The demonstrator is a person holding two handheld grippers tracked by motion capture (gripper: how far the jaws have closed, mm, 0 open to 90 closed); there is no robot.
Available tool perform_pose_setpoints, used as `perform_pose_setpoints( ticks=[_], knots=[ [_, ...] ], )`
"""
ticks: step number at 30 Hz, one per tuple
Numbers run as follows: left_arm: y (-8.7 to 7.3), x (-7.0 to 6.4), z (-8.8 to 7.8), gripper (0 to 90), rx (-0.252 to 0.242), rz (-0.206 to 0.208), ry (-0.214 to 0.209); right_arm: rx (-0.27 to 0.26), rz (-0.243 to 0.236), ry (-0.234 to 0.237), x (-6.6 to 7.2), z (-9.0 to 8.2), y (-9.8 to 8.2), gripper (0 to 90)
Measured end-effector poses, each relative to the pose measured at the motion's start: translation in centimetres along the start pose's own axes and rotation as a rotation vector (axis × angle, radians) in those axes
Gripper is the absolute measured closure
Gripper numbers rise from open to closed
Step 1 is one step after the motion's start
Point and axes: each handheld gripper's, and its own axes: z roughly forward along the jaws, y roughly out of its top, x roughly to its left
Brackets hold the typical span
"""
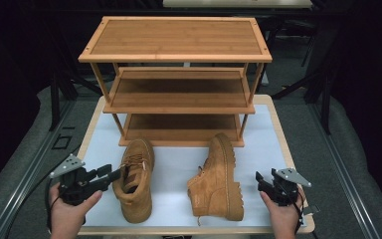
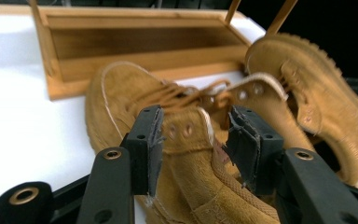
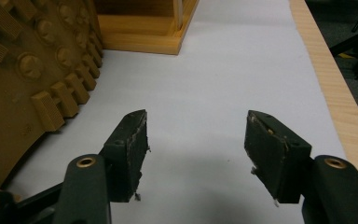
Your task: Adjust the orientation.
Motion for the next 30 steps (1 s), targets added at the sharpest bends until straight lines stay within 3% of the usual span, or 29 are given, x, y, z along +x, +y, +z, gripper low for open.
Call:
perform_pose_setpoints(
  ticks=[3, 6, 9, 10, 11, 12, 14, 16, 17, 19, 21, 25, 26, 27, 30],
  knots=[
    [-0.3, -0.2, 0.4, 71.8, -0.009, -0.012, 0.014, -0.013, -0.011, 0.002, 0.1, 0.2, 0.0, 39.0],
    [0.6, -0.3, 0.3, 78.8, 0.038, 0.024, 0.043, -0.008, -0.012, 0.003, 0.3, 0.2, 0.0, 39.0],
    [1.1, 0.1, 0.1, 81.7, 0.054, 0.05, 0.072, -0.007, -0.011, 0.007, 0.2, 0.2, 0.0, 39.0],
    [1.7, 1.1, -0.2, 81.9, 0.071, 0.065, 0.092, -0.014, -0.007, 0.012, 0.2, 0.2, 0.0, 39.0],
    [1.7, 1.1, -0.2, 82.1, 0.071, 0.065, 0.092, -0.016, -0.006, 0.012, 0.1, 0.2, 0.0, 39.0],
    [2.2, 2.5, -0.3, 82.2, 0.087, 0.066, 0.091, -0.005, -0.004, 0.007, 0.1, 0.1, 0.0, 39.0],
    [2.6, 3.8, -0.3, 82.4, 0.104, 0.084, 0.087, -0.005, 0.004, 0.009, 0.0, 0.1, 0.0, 39.1],
    [3.1, 4.8, -0.3, 82.4, 0.117, 0.08, 0.051, -0.009, 0.007, 0.008, 0.0, 0.1, 0.0, 39.1],
    [3.2, 5.0, -0.4, 82.4, 0.128, 0.095, 0.06, -0.013, 0.007, 0.01, 0.0, 0.1, 0.0, 39.1],
    [3.6, 5.2, -0.4, 82.4, 0.166, 0.129, 0.079, -0.021, 0.009, 0.01, 0.0, 0.2, 0.0, 39.4],
    [3.9, 5.6, -0.4, 82.0, 0.195, 0.111, 0.049, -0.019, 0.009, 0.011, 0.0, 0.2, 0.0, 39.5],
    [4.9, 5.4, -0.1, 78.0, 0.28, 0.092, 0.066, 0.001, 0.012, 0.017, 0.0, 0.1, -0.1, 39.7],
    [4.9, 5.4, -0.1, 76.8, 0.28, 0.092, 0.066, 0.001, 0.012, 0.017, 0.0, 0.1, -0.1, 39.7],
    [5.7, 5.2, 0.2, 74.7, 0.356, 0.076, 0.074, -0.013, 0.012, 0.016, 0.0, 0.2, -0.1, 39.7],
    [6.7, 5.0, 0.8, 71.2, 0.471, 0.06, 0.094, -0.007, 0.02, 0.022, 0.0, 0.2, -0.1, 39.6]
  ],
)
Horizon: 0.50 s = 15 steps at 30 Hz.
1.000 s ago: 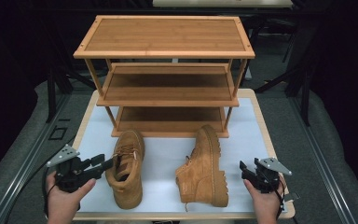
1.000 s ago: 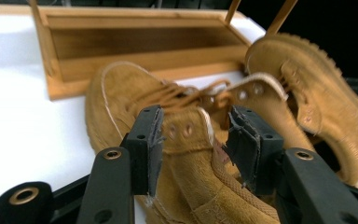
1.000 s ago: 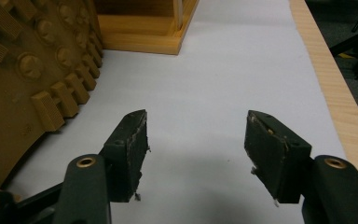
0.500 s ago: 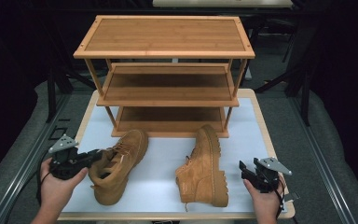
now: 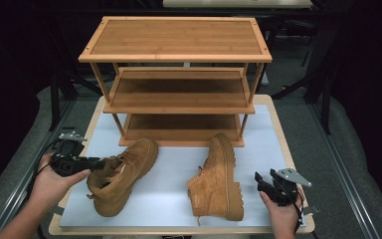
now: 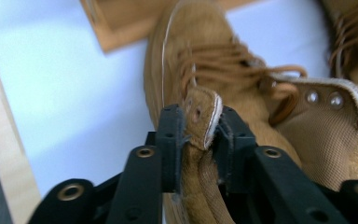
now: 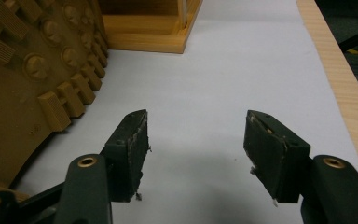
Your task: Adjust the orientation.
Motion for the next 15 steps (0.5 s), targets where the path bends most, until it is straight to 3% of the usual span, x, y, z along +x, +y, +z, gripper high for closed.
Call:
perform_pose_setpoints(
  ticks=[4, 7, 15],
  knots=[
    [1.2, -0.3, 0.6, 68.4, 0.179, 0.034, 0.033, -0.001, 0.007, 0.004, -0.1, -0.1, 0.0, 39.6],
    [2.1, -0.3, 1.0, 71.4, 0.279, 0.018, 0.029, 0.0, 0.007, 0.007, -0.1, -0.1, 0.0, 39.5],
    [3.5, -0.3, 2.3, 71.7, 0.416, -0.043, 0.055, 0.01, 0.006, 0.02, 0.0, -0.1, 0.0, 39.3]
  ],
)
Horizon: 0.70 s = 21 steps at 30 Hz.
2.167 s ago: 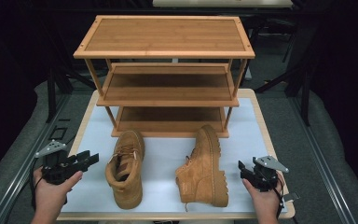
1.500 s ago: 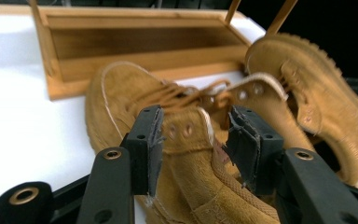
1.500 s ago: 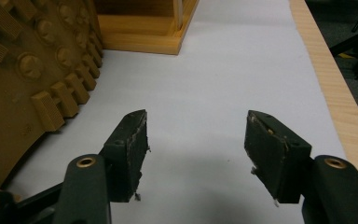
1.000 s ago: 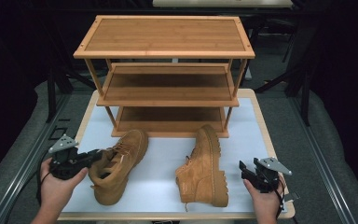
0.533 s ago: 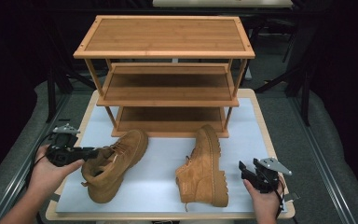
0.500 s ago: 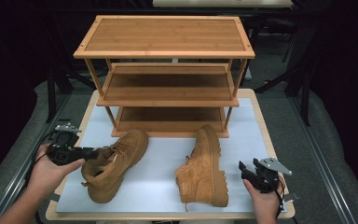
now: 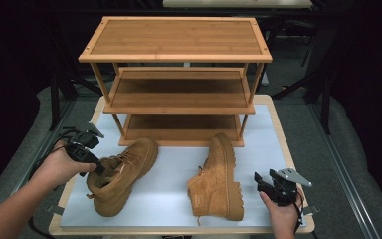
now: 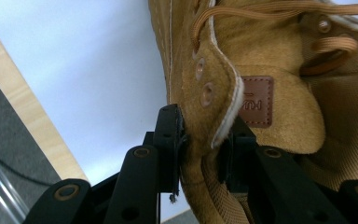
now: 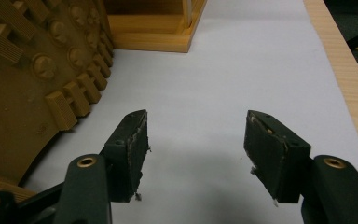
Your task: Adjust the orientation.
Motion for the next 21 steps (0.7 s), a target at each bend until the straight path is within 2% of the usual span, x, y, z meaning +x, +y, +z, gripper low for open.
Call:
perform_pose_setpoints(
  ticks=[4, 8, 17, 20, 21],
  knots=[
    [0.49, -0.39, 0.23, 73.5, 0.036, 0.0, 0.032, 0.005, 0.001, 0.004, 0.01, -0.01, -0.01, 39.2],
    [0.74, -0.44, 0.36, 73.8, 0.06, -0.015, 0.04, -0.003, 0.001, 0.006, 0.04, 0.04, -0.02, 39.2],
    [0.75, -0.25, 0.64, 74.4, 0.07, -0.01, 0.053, 0.0, 0.007, 0.01, 0.0, -0.07, 0.0, 39.1],
    [0.81, -0.24, 0.64, 75.7, 0.075, -0.021, 0.046, 0.003, 0.008, 0.013, 0.0, -0.04, -0.02, 39.1],
    [0.92, -0.15, 0.55, 76.2, 0.081, -0.022, 0.023, 0.002, 0.008, 0.012, 0.0, -0.04, -0.02, 39.1]
  ],
)
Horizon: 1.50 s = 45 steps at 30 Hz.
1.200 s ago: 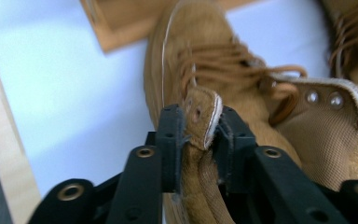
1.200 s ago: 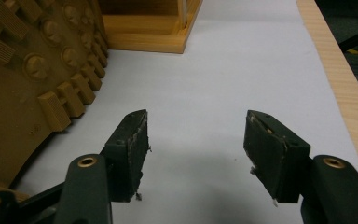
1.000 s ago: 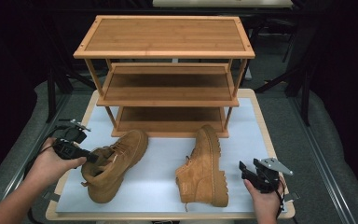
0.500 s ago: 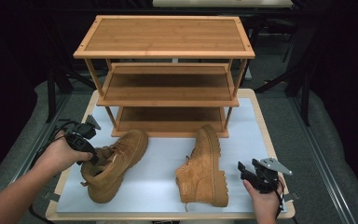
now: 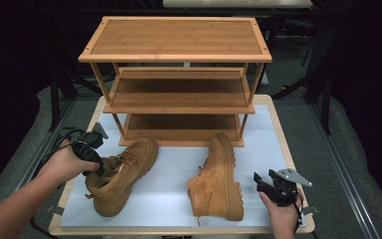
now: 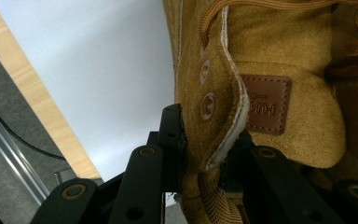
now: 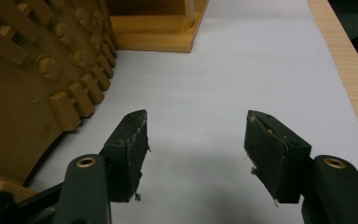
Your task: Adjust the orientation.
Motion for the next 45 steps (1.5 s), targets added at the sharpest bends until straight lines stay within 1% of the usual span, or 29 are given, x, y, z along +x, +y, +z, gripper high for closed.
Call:
perform_pose_setpoints(
  ticks=[1, 3, 4, 5, 6, 7, 10, 12, 13, 14, 16, 17, 18, 21, 22, 23, 25, 26, 27, 30, 33, 34, 35, 38, 39, 40, 41, 44, 45],
  knots=[
    [0.0, 0.1, 0.0, 76.7, 0.002, -0.013, -0.026, 0.0, 0.001, 0.0, 0.0, 0.0, 0.0, 39.1],
    [0.1, 0.3, -0.1, 77.7, 0.01, -0.014, -0.047, -0.009, 0.0, 0.001, 0.0, 0.0, 0.0, 39.1],
    [0.1, 0.5, -0.1, 78.1, 0.014, -0.03, -0.076, -0.001, -0.002, 0.0, 0.0, 0.0, 0.0, 39.1],
    [0.2, 0.7, -0.1, 78.4, 0.019, -0.032, -0.103, -0.009, -0.001, -0.001, -0.1, 0.0, 0.0, 39.1],
    [0.2, 0.7, -0.1, 78.5, 0.019, -0.032, -0.103, -0.009, 0.0, 0.0, -0.1, 0.0, 0.0, 39.1],
    [0.2, 0.9, -0.1, 78.6, 0.023, -0.048, -0.136, -0.007, 0.003, 0.001, -0.1, 0.0, 0.0, 39.1],
    [0.0, 1.4, -0.1, 79.0, 0.018, -0.074, -0.186, 0.001, 0.005, 0.001, -0.1, 0.0, 0.0, 39.1],
    [-0.2, 2.0, 0.1, 79.4, 0.02, -0.108, -0.245, 0.001, 0.008, 0.002, -0.1, 0.0, 0.0, 39.1],
    [-0.2, 2.0, 0.1, 79.5, 0.02, -0.108, -0.245, 0.001, 0.009, 0.002, -0.1, 0.0, 0.0, 39.1],
    [-0.5, 2.2, 0.3, 79.7, 0.013, -0.14, -0.322, 0.0, 0.01, 0.003, -0.1, 0.0, 0.0, 39.1],
    [-0.6, 2.1, 0.3, 80.0, 0.004, -0.147, -0.353, 0.001, 0.009, 0.001, -0.1, 0.0, 0.0, 39.1],
    [-0.6, 2.1, 0.3, 80.1, 0.004, -0.147, -0.353, 0.001, 0.009, 0.001, -0.1, 0.0, 0.0, 39.1],
    [-0.8, 2.2, 0.3, 80.2, -0.009, -0.175, -0.403, -0.016, 0.012, 0.003, -0.2, 0.1, -0.1, 39.1],
    [-1.1, 2.6, 0.1, 80.6, -0.047, -0.211, -0.469, -0.017, 0.013, 0.004, -0.2, 0.1, -0.1, 39.1],
    [-1.1, 2.6, 0.1, 80.7, -0.047, -0.211, -0.469, -0.018, 0.015, 0.004, -0.2, 0.1, -0.1, 39.1],
    [-1.4, 2.7, -0.1, 80.7, -0.067, -0.228, -0.511, -0.018, 0.016, 0.002, -0.2, 0.1, -0.1, 39.1],
    [-1.7, 2.8, -0.5, 80.7, -0.074, -0.237, -0.549, -0.02, 0.021, 0.0, -0.3, 0.1, -0.1, 39.1],
    [-1.8, 2.8, -0.8, 80.7, -0.075, -0.236, -0.559, -0.007, 0.023, 0.001, -0.3, 0.0, -0.1, 39.1],
    [-1.9, 2.8, -1.1, 80.7, -0.082, -0.232, -0.57, -0.02, 0.027, 0.002, -0.3, 0.1, -0.1, 39.1],
    [-2.5, 3.0, -2.1, 80.7, -0.126, -0.259, -0.6, -0.007, 0.025, 0.001, -0.3, -0.1, -0.1, 39.0],
    [-3.2, 3.2, -3.1, 80.8, -0.166, -0.256, -0.608, -0.007, 0.025, -0.002, -0.4, -0.1, -0.1, 39.0],
    [-3.2, 3.2, -3.1, 80.7, -0.166, -0.256, -0.608, -0.007, 0.025, -0.002, -0.4, -0.1, -0.1, 39.0],
    [-3.4, 3.2, -3.6, 80.7, -0.174, -0.245, -0.598, -0.023, 0.03, 0.0, -0.4, 0.0, -0.1, 38.9],
    [-4.1, 2.9, -5.1, 80.8, -0.179, -0.236, -0.595, -0.025, 0.033, -0.003, -0.4, 0.0, -0.1, 38.9],
    [-4.2, 2.7, -5.7, 80.8, -0.175, -0.226, -0.578, -0.026, 0.033, -0.004, -0.4, 0.0, -0.1, 38.8],
    [-4.2, 2.7, -5.7, 80.8, -0.175, -0.226, -0.578, -0.026, 0.033, -0.004, -0.4, 0.0, -0.1, 38.8],
    [-4.5, 2.3, -6.7, 80.8, -0.18, -0.219, -0.563, -0.014, 0.036, -0.004, -0.4, -0.1, -0.1, 38.8],
    [-5.1, 1.9, -8.4, 80.8, -0.196, -0.225, -0.553, -0.016, 0.04, -0.008, -0.5, -0.1, -0.1, 38.8],
    [-5.3, 1.9, -9.0, 80.8, -0.198, -0.226, -0.56, -0.016, 0.042, -0.009, -0.5, -0.1, -0.1, 38.8]
  ],
)
